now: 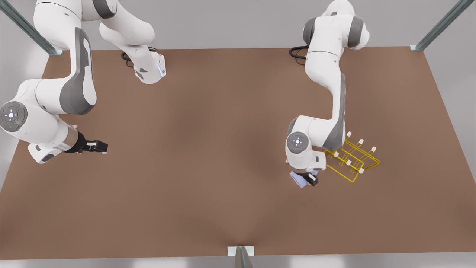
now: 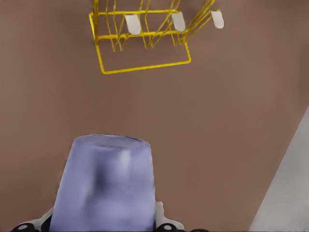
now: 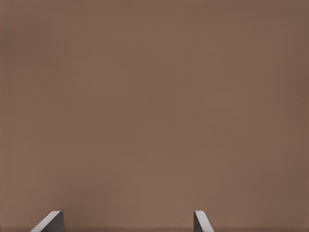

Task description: Place the cup on the cup holder

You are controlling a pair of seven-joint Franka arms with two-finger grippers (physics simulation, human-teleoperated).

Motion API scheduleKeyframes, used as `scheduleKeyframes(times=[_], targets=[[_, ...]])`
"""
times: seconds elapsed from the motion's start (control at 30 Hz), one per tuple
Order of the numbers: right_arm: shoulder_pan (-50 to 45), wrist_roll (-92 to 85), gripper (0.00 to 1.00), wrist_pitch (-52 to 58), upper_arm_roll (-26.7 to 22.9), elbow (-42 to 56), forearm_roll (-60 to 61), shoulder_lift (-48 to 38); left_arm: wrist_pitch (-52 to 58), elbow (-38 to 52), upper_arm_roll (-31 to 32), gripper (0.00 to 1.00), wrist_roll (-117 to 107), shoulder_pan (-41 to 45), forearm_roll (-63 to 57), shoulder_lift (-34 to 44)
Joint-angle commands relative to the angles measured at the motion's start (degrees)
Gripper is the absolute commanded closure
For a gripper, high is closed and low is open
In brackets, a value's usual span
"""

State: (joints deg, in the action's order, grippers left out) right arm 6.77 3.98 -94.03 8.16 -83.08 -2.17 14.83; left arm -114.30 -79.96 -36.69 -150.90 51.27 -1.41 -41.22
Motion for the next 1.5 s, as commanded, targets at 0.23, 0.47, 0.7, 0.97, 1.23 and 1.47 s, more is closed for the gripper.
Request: scheduleKeyframes(times=[0.23,0.47,0.7,0.97,1.23,1.47], targets=[[-0.09,-0.38,0.00,-0.01,0.01,0.03,0.06,-0.06,9.10,-12.15,-25.27,0.36,38.74,21.59,-17.31,-7.99],[-0.09,-0.29,0.00,-0.01,0.01,0.03,0.06,-0.06,13.76,-14.96,-27.82,0.36,64.67,24.58,-24.52,-13.27],[-0.27,-0.20,0.00,-0.10,0.01,0.12,0.15,0.38,10.95,-18.39,-25.27,0.36,64.94,22.03,-25.84,-15.82],[-0.09,-0.29,0.00,-0.10,0.01,0.82,0.15,0.90,9.10,-17.78,-25.18,0.36,61.43,21.42,-20.30,-16.79],[0.00,-0.29,0.00,-0.10,0.01,0.91,0.15,1.17,7.52,-17.78,-25.09,0.36,47.72,21.24,-18.55,-18.10],[0.00,-0.38,0.00,-0.10,0.01,0.91,0.24,1.26,5.06,-18.22,-24.92,0.36,39.98,21.15,-17.58,-18.46]])
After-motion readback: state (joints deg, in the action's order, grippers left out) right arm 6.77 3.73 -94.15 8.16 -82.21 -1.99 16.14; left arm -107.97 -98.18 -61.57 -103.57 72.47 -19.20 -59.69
